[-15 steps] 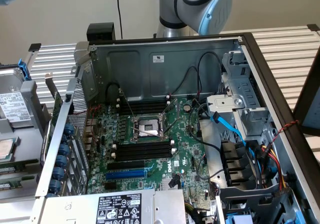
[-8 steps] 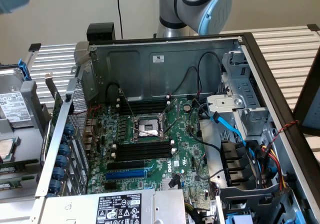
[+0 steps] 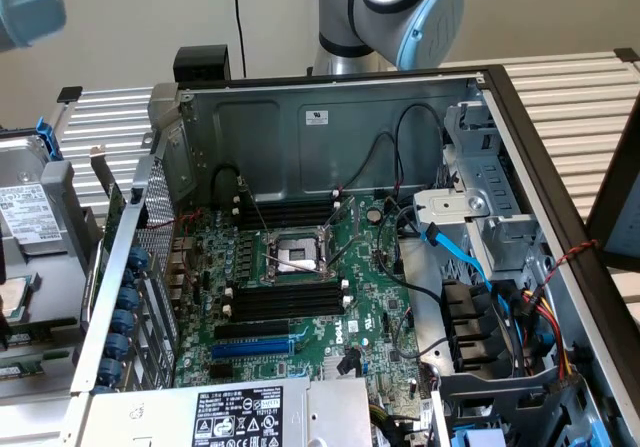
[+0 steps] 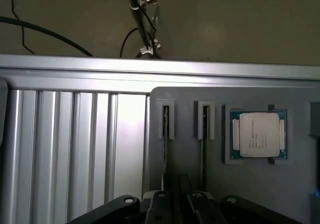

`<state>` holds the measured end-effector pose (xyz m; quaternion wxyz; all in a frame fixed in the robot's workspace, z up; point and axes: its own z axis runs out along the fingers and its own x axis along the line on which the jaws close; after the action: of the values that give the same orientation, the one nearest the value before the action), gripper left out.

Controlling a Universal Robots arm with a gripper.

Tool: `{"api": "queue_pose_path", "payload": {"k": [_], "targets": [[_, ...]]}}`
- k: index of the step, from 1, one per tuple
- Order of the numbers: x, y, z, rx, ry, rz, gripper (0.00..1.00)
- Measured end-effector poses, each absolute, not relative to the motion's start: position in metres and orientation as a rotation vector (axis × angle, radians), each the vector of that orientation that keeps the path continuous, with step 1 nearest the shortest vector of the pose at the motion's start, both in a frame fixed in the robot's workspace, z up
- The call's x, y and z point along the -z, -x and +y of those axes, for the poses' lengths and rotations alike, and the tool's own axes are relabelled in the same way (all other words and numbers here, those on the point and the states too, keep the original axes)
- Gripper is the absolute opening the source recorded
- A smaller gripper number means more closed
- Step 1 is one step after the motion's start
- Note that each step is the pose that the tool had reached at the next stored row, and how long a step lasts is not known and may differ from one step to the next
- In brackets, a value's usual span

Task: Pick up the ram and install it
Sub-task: 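Pick up the ram and move it above insertion slot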

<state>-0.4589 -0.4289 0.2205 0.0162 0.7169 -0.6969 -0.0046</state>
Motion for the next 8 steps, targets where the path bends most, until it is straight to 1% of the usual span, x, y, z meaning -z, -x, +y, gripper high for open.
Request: {"api": "queue_pose_path", "payload": {"k": [8], "targets": [[-0.2182, 0.4583, -0.4339, 0.017, -2.231, -2.168, 0.20]]}}
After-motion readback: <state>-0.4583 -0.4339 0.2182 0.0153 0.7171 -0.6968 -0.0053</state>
